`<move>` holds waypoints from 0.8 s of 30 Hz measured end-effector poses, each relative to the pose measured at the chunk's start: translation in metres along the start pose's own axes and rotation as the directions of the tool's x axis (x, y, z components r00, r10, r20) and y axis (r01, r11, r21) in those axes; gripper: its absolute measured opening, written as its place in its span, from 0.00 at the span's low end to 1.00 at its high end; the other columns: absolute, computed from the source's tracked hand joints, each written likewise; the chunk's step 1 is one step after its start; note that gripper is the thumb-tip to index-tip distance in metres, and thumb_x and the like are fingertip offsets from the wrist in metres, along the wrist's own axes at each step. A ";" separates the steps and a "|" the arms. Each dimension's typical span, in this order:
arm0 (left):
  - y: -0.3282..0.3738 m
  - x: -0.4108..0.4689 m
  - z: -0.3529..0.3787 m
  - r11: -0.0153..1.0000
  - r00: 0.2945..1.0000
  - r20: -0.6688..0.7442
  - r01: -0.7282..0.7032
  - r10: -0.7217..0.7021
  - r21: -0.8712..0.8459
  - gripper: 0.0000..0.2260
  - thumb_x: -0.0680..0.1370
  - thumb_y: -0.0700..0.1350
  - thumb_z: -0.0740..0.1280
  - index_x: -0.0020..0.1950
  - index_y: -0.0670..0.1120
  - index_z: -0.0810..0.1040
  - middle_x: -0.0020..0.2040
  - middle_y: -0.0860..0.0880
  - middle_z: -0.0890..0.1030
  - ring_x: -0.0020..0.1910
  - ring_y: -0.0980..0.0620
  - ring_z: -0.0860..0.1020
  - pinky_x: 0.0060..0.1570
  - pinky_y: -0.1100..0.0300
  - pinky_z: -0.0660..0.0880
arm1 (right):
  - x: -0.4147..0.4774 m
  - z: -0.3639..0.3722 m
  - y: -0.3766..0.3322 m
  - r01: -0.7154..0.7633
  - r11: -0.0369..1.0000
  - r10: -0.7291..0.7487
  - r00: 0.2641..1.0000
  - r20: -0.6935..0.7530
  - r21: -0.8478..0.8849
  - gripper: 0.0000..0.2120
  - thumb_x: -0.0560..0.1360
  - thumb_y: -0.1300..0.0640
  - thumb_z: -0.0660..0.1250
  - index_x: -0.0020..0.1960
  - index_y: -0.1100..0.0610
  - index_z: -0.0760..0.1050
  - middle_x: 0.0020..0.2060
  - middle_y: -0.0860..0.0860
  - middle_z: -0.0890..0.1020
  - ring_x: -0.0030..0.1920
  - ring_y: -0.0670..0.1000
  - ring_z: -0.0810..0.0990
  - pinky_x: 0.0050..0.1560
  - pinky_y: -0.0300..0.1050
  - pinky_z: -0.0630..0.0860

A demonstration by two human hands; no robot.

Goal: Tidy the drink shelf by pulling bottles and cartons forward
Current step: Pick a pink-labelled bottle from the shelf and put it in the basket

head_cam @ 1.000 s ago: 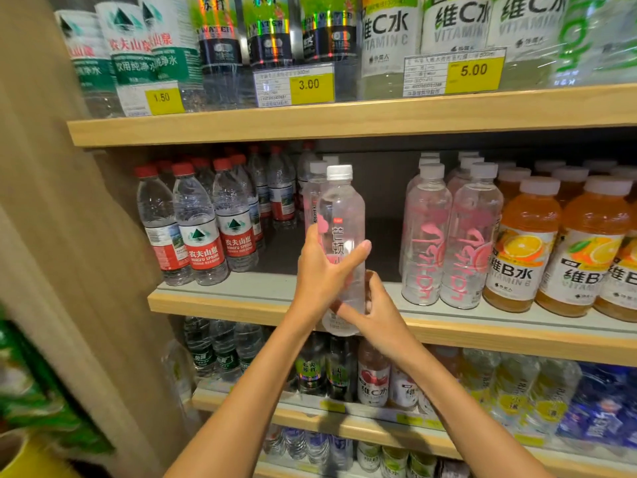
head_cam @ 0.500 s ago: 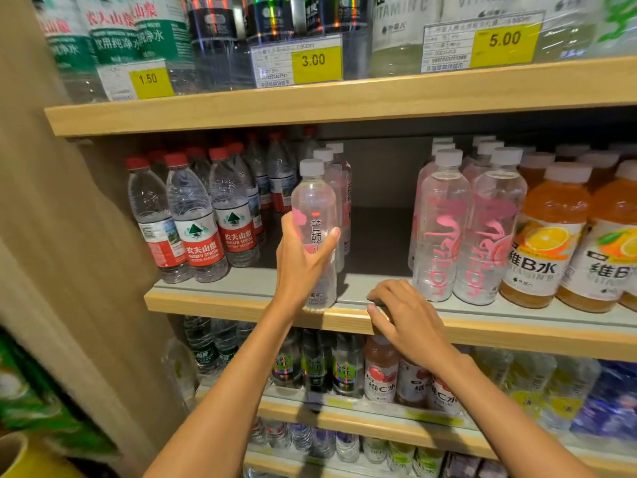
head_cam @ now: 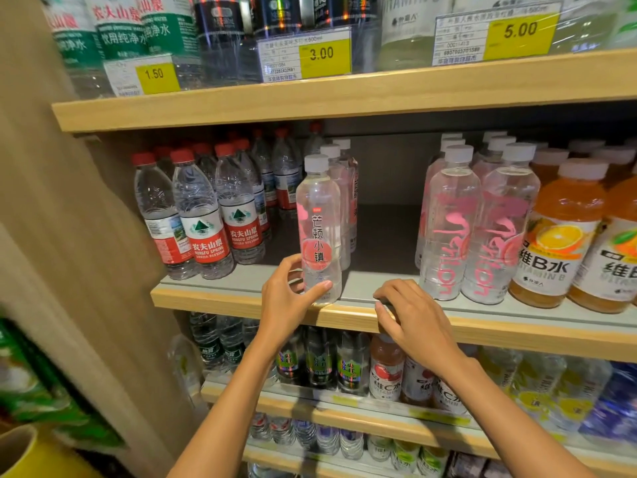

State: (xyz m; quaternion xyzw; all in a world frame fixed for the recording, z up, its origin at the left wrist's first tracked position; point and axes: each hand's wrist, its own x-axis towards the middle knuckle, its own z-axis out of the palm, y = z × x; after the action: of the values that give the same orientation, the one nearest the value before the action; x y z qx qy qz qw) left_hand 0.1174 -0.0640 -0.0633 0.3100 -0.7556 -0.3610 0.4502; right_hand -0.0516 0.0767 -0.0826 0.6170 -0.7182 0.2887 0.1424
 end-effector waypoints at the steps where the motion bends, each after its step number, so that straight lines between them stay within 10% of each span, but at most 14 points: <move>1: 0.000 0.001 0.002 1.000 1.000 -0.002 0.001 -0.001 -0.008 0.25 0.69 0.46 0.77 0.64 0.48 0.74 0.53 0.57 0.79 0.51 0.66 0.77 0.47 0.73 0.75 | 0.000 0.000 0.000 -0.002 1.000 0.002 1.000 0.002 0.001 0.07 0.78 0.55 0.64 0.52 0.57 0.77 0.48 0.50 0.78 0.50 0.50 0.75 0.47 0.40 0.67; 14: -0.005 0.014 0.012 1.000 1.000 0.014 -0.019 0.019 -0.009 0.24 0.72 0.42 0.75 0.67 0.44 0.74 0.54 0.56 0.79 0.48 0.74 0.75 0.48 0.78 0.70 | -0.001 0.001 0.003 -0.009 1.000 0.009 1.000 -0.003 0.022 0.09 0.78 0.54 0.62 0.54 0.56 0.77 0.50 0.49 0.78 0.52 0.49 0.74 0.49 0.39 0.68; 24: 0.009 0.000 0.014 0.999 0.996 -0.085 0.002 0.002 0.048 0.22 0.73 0.45 0.74 0.66 0.43 0.74 0.59 0.49 0.78 0.57 0.56 0.76 0.57 0.69 0.71 | -0.022 -0.015 0.012 -0.018 0.988 0.028 0.997 -0.065 0.155 0.06 0.77 0.58 0.65 0.53 0.57 0.76 0.48 0.48 0.78 0.50 0.47 0.75 0.48 0.42 0.73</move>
State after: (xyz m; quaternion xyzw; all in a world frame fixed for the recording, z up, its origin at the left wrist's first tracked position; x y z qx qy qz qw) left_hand 0.1037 -0.0554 -0.0610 0.3359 -0.7443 -0.3289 0.4744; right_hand -0.0610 0.1040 -0.0860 0.6077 -0.6955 0.3658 0.1149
